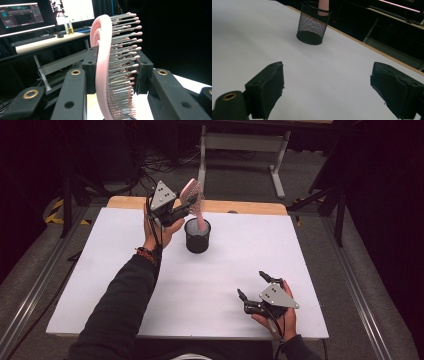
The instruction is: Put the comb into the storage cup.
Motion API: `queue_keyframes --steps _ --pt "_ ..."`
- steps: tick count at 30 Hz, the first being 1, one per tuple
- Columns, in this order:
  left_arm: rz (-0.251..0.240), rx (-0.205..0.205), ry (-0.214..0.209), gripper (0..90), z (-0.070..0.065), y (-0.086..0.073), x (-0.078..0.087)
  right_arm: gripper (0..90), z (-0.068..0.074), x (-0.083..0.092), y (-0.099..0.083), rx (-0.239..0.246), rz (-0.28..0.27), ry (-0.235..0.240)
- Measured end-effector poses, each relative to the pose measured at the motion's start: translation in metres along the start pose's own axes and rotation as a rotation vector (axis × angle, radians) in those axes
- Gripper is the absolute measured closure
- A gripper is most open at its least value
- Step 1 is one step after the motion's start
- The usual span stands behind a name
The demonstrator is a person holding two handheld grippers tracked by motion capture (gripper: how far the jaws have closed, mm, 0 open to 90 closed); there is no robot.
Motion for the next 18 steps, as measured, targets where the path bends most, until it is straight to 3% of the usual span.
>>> queue_keyframes --steps 18 --pt "0.021 0.017 -0.018 63.2 -0.003 -0.012 -0.001 12.0 0.0 0.0 0.0 0.001 0.0 -0.003"
Point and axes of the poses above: each handheld gripper's, and its own axes: x roughly backward along the jaws, y roughly out of its top, z roughly to its left, the point moved 3 cm from there along -x, roughly forward along the jaws, and after that the axes turned 5 degrees about -z, right-handed, at the moved point
